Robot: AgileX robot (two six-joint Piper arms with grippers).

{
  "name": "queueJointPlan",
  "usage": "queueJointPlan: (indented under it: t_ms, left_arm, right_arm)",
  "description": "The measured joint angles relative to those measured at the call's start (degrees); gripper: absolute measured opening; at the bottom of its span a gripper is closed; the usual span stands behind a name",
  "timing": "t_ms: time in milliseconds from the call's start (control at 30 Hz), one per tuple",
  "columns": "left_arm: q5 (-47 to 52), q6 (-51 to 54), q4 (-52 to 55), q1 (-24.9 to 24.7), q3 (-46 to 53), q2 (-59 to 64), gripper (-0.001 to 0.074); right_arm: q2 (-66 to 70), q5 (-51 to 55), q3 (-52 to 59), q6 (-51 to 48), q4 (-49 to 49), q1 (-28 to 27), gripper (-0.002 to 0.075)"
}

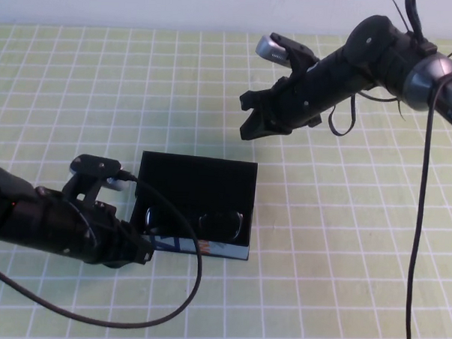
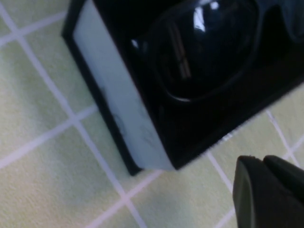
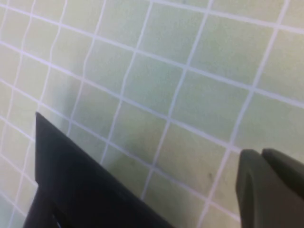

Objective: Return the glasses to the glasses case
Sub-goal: Close the glasses case

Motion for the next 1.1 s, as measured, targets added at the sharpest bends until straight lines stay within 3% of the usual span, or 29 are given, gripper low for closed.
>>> queueJointPlan:
  t_ms: [567, 1100]
  left_arm:
    - [-3.74, 1.91, -6.84, -0.09, -0.34, 3.94, -0.0003]
    - [-3.63, 2.31, -7.23, -0.09, -0.34, 3.94, -0.0003]
  right_arm:
    - [7.02, 11.43, -7.03, 0.0, 5.56, -0.19, -0.0018]
    - [7.82, 12.08, -7.13, 0.12, 11.45, 2.78, -0.0018]
